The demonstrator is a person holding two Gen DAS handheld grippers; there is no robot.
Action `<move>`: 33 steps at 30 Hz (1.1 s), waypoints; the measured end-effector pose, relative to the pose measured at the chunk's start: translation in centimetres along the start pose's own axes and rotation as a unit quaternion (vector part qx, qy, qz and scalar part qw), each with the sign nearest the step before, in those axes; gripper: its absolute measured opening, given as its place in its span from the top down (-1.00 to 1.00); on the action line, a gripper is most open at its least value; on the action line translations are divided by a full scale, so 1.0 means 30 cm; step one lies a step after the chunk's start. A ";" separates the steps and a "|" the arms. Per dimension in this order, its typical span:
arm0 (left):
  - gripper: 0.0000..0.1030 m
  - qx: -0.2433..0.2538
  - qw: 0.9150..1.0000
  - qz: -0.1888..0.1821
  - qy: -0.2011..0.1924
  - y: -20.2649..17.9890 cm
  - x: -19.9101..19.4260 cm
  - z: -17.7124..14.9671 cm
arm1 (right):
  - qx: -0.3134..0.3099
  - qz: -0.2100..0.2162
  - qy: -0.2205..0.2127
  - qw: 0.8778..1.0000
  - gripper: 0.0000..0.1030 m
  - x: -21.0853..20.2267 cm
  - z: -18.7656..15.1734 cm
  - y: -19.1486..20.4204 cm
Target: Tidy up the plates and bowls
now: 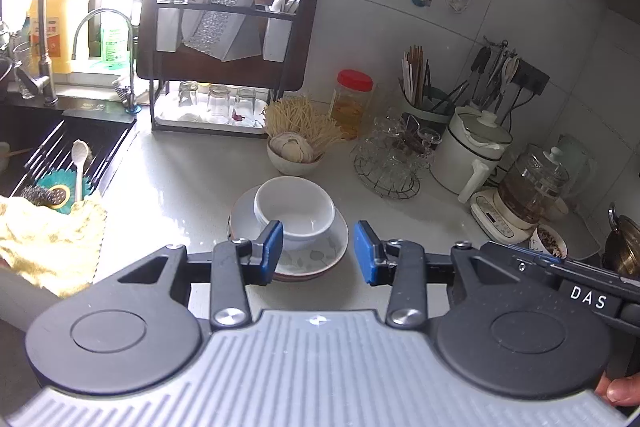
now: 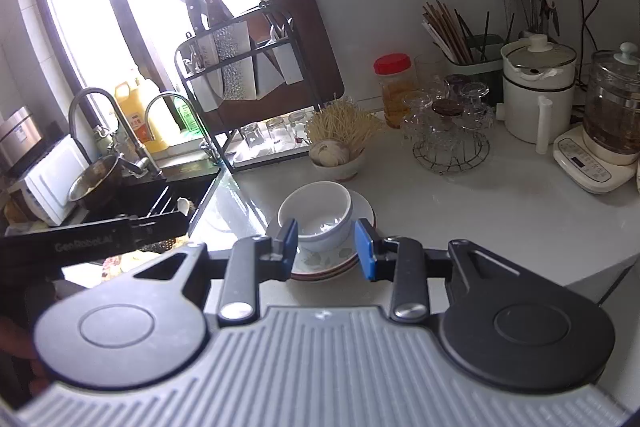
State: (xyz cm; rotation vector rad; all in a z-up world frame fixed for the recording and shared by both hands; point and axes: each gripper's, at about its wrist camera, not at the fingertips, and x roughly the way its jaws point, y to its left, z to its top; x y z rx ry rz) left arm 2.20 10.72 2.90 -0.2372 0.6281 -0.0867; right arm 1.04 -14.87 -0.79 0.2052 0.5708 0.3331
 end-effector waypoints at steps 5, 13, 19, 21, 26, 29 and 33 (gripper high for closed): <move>0.13 0.009 1.000 0.012 -0.003 -0.015 -0.091 -0.078 | -0.004 0.000 -0.008 1.000 0.31 -0.064 -0.047 0.012; 0.08 0.009 1.000 0.021 0.004 -0.014 -0.182 -0.168 | -0.022 -0.006 -0.004 1.000 0.31 -0.122 -0.122 0.050; 0.02 0.008 1.000 0.024 0.008 -0.010 -0.216 -0.205 | -0.028 -0.009 -0.003 1.000 0.31 -0.145 -0.150 0.061; -0.07 0.007 1.000 0.027 0.009 -0.007 -0.224 -0.214 | -0.031 -0.011 -0.003 0.999 0.31 -0.151 -0.154 0.064; -0.21 0.008 0.999 0.028 0.013 -0.005 -0.236 -0.228 | -0.041 -0.021 -0.005 0.999 0.31 -0.160 -0.165 0.073; -0.26 0.009 0.999 0.025 0.018 -0.006 -0.237 -0.233 | -0.044 -0.029 -0.004 0.999 0.31 -0.162 -0.170 0.072; -0.38 0.007 0.999 0.021 0.023 -0.005 -0.237 -0.238 | -0.041 -0.030 -0.001 0.999 0.21 -0.163 -0.180 0.074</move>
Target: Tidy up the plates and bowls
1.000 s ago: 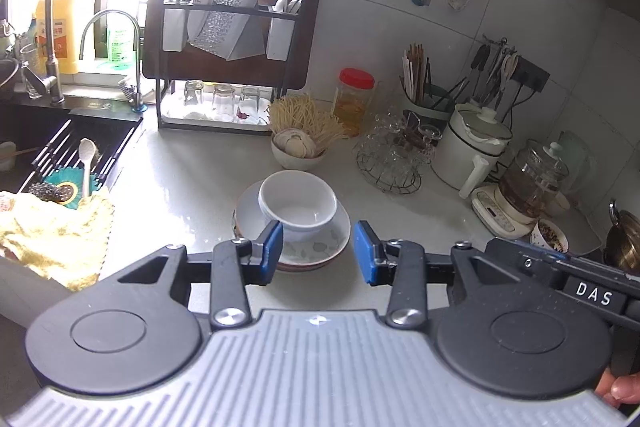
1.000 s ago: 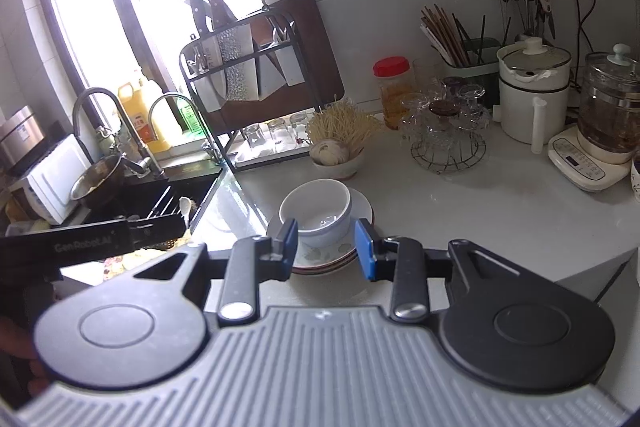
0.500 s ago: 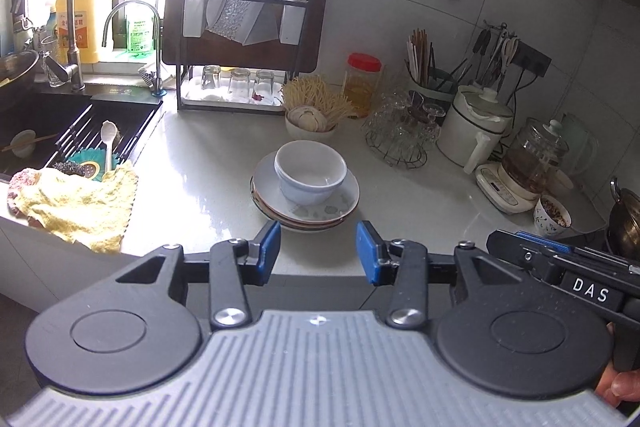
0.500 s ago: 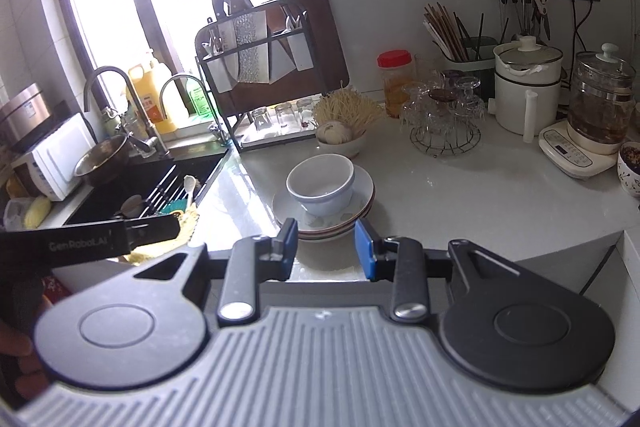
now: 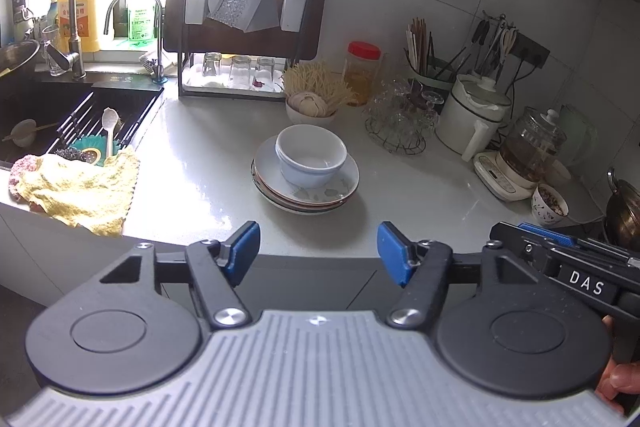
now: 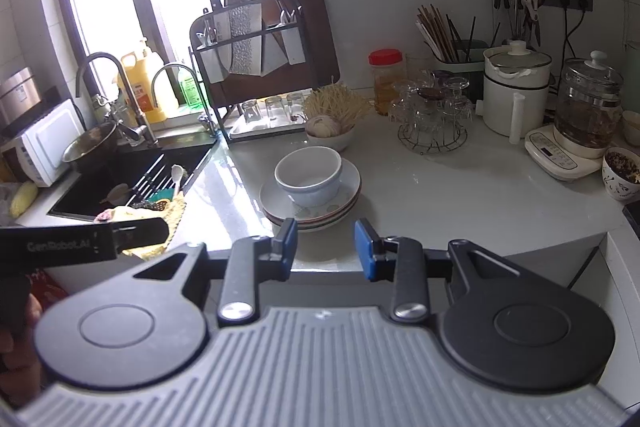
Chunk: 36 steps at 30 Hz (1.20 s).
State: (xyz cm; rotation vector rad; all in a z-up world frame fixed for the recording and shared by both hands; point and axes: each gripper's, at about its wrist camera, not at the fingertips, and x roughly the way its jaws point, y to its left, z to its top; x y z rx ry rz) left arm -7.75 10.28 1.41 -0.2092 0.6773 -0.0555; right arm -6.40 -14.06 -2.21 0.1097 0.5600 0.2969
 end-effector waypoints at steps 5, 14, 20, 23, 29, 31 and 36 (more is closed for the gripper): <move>-0.53 0.011 1.000 0.010 -0.003 0.005 -0.016 0.002 | -0.001 -0.006 0.002 1.000 0.16 -0.006 -0.004 0.003; -0.83 0.008 1.000 0.021 -0.005 0.024 -0.038 0.001 | 0.000 -0.020 -0.004 1.000 -0.40 -0.011 -0.005 0.008; -0.91 0.017 0.999 0.027 -0.004 0.019 -0.043 0.004 | -0.006 -0.020 -0.008 1.000 -0.75 -0.015 -0.007 0.016; -0.93 0.017 1.000 0.026 0.000 0.017 -0.039 0.004 | -0.011 -0.027 -0.020 0.999 -1.00 -0.022 -0.003 0.022; -0.93 0.020 0.999 0.031 0.001 0.015 -0.037 0.008 | 0.007 -0.034 -0.023 0.999 -1.00 -0.023 0.006 0.001; -0.93 0.024 0.999 0.037 0.001 0.012 -0.035 0.008 | 0.011 -0.033 -0.022 0.999 -1.00 -0.022 0.003 0.001; -0.93 0.028 0.999 0.040 0.002 0.013 -0.036 0.011 | 0.021 -0.032 -0.018 0.999 -1.00 -0.017 0.004 -0.008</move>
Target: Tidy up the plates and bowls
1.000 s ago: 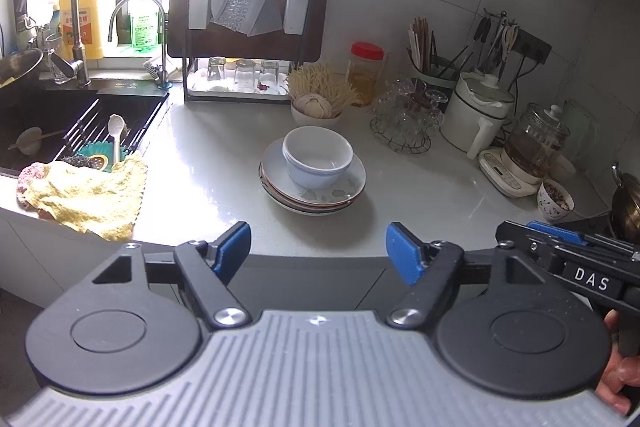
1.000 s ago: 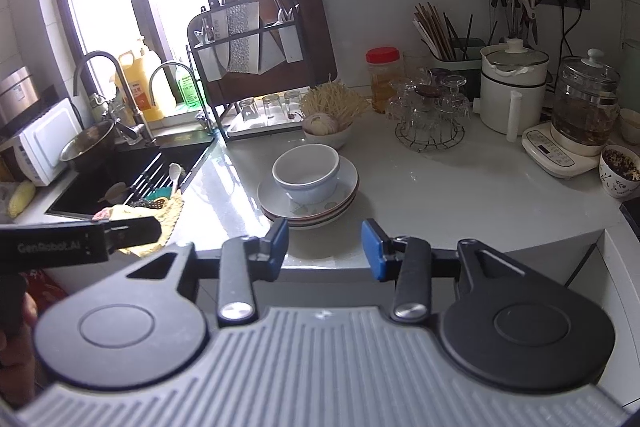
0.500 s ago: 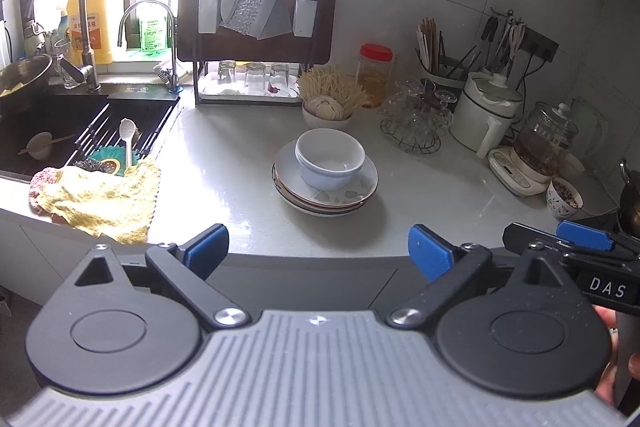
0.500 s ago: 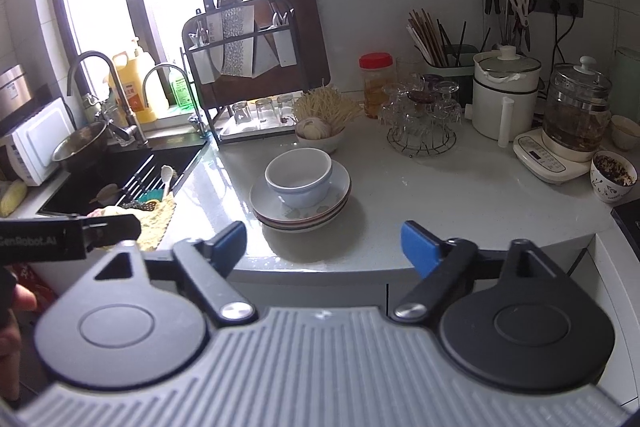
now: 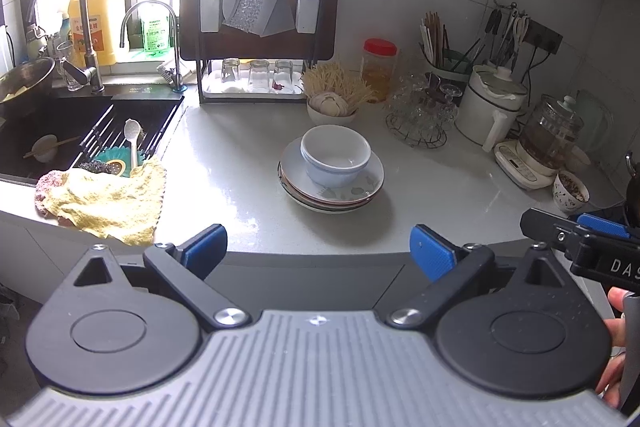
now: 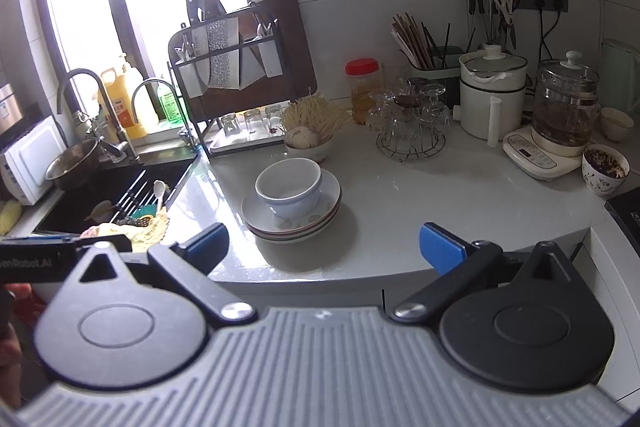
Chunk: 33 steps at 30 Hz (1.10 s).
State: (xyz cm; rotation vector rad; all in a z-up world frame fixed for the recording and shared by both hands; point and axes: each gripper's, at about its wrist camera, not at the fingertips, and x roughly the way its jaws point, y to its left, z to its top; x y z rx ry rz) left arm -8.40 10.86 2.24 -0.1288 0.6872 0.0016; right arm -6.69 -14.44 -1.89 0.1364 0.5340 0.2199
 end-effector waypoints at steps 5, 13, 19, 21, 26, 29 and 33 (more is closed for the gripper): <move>-0.93 0.007 1.000 0.002 -0.003 -0.004 -0.009 0.000 | -0.001 0.002 0.001 1.000 -1.00 0.001 0.000 0.003; -0.93 0.009 1.000 0.003 -0.006 -0.009 -0.017 -0.014 | -0.004 0.008 0.007 1.000 -1.00 -0.003 -0.005 0.017; -0.94 0.004 1.000 0.005 -0.007 -0.009 -0.027 -0.032 | -0.005 0.006 0.004 1.000 -1.00 -0.001 -0.006 0.022; -0.95 0.003 1.000 0.006 -0.009 -0.011 -0.031 -0.033 | -0.007 0.005 0.003 1.000 -1.00 -0.001 -0.006 0.023; -0.95 -0.001 1.000 0.011 -0.011 -0.018 -0.033 -0.032 | -0.010 0.006 0.004 1.000 -1.00 -0.006 -0.011 0.020; -0.95 -0.003 1.000 0.016 -0.012 -0.017 -0.035 -0.038 | -0.012 0.007 0.008 1.000 -1.00 -0.005 -0.015 0.022; -0.95 -0.010 1.000 0.023 -0.014 -0.010 -0.042 -0.041 | -0.017 0.009 0.010 1.000 -1.00 0.000 -0.011 0.026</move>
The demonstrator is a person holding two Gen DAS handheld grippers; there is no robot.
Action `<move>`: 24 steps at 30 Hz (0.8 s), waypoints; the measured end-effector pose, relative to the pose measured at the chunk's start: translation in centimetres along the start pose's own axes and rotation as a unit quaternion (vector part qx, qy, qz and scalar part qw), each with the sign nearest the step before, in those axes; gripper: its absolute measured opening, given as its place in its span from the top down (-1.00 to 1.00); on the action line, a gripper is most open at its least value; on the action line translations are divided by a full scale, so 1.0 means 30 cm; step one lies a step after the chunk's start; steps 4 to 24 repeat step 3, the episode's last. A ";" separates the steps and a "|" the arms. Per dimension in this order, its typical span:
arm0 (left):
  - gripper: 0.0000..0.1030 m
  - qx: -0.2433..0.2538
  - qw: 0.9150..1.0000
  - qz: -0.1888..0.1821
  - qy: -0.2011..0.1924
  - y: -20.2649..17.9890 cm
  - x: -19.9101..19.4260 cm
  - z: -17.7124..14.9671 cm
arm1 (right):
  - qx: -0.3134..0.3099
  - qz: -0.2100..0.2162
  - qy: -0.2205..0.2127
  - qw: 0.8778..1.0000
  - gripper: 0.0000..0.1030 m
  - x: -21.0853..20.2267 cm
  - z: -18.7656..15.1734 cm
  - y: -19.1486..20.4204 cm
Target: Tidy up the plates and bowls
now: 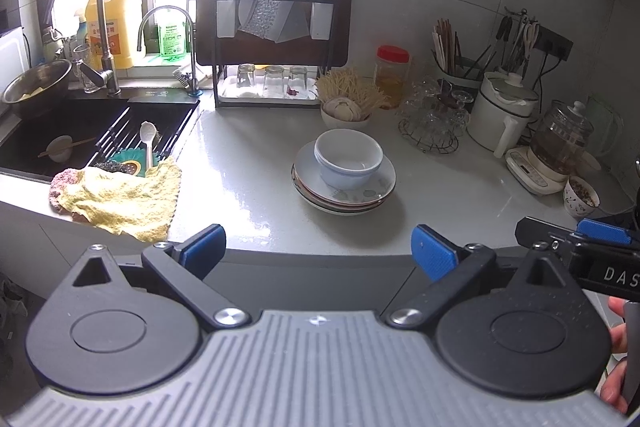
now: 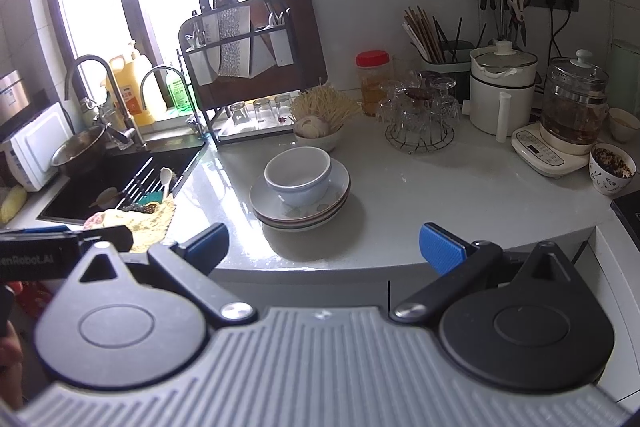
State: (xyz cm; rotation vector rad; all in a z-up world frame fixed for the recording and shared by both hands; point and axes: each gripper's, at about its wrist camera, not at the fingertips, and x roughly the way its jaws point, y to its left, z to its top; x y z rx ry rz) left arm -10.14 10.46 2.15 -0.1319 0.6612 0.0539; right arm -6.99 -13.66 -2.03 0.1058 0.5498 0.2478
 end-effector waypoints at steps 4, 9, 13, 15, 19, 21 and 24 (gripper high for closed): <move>-0.95 -0.001 1.000 0.006 -0.003 -0.004 -0.005 0.001 | -0.002 0.000 -0.001 1.000 -1.00 0.003 0.003 0.001; -0.95 -0.001 1.000 0.006 -0.003 -0.004 -0.005 0.001 | -0.002 0.000 -0.001 1.000 -1.00 0.003 0.003 0.001; -0.95 -0.001 1.000 0.006 -0.003 -0.004 -0.005 0.001 | -0.002 0.000 -0.001 1.000 -1.00 0.003 0.003 0.001; -0.95 -0.001 1.000 0.006 -0.003 -0.004 -0.005 0.001 | -0.002 0.000 -0.001 1.000 -1.00 0.003 0.003 0.001; -0.95 -0.001 1.000 0.006 -0.003 -0.004 -0.005 0.001 | -0.002 0.000 -0.001 1.000 -1.00 0.003 0.003 0.001; -0.95 -0.001 1.000 0.006 -0.003 -0.004 -0.005 0.001 | -0.002 0.000 -0.001 1.000 -1.00 0.003 0.003 0.001; -0.95 -0.001 1.000 0.006 -0.003 -0.004 -0.005 0.001 | -0.002 0.000 -0.001 1.000 -1.00 0.003 0.003 0.001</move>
